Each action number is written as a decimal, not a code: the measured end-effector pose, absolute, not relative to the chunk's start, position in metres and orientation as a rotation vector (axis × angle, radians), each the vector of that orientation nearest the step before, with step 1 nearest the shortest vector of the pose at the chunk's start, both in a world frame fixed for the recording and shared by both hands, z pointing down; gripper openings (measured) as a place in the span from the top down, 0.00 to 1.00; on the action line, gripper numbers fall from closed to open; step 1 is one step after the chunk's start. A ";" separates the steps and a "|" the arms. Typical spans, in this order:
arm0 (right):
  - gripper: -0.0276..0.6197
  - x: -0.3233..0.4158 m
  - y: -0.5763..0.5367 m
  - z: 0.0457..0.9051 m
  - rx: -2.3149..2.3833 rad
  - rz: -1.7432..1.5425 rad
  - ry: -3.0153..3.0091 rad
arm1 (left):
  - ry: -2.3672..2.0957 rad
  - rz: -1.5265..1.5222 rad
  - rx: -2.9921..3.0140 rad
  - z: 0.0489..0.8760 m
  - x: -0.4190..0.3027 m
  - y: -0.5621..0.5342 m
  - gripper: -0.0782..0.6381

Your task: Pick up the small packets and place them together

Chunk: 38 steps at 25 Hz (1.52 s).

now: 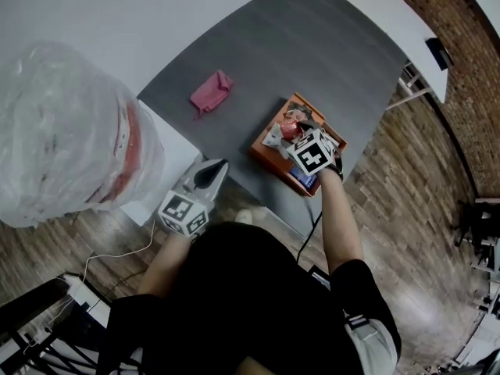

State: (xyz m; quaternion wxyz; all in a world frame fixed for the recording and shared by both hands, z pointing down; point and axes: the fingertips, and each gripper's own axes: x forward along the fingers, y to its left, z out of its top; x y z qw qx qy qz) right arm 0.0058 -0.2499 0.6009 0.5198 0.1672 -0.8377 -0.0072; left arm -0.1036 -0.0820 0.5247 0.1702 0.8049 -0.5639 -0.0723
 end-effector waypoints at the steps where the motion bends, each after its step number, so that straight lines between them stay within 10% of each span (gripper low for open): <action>1: 0.52 0.005 -0.251 0.601 0.410 -0.024 -2.014 | -1.602 -0.201 2.280 0.526 -0.104 -0.081 0.89; 16: 0.46 0.007 -0.241 0.579 0.520 -0.014 -2.145 | -1.506 -0.157 2.364 0.521 -0.090 -0.080 0.89; 30: 0.93 0.042 -0.172 0.489 0.929 -0.069 -2.493 | -1.374 -0.128 2.537 0.487 -0.075 -0.061 0.89; 38: 0.95 0.084 -0.087 0.453 1.262 -0.069 -2.536 | -1.213 -0.185 2.684 0.461 -0.064 -0.034 0.89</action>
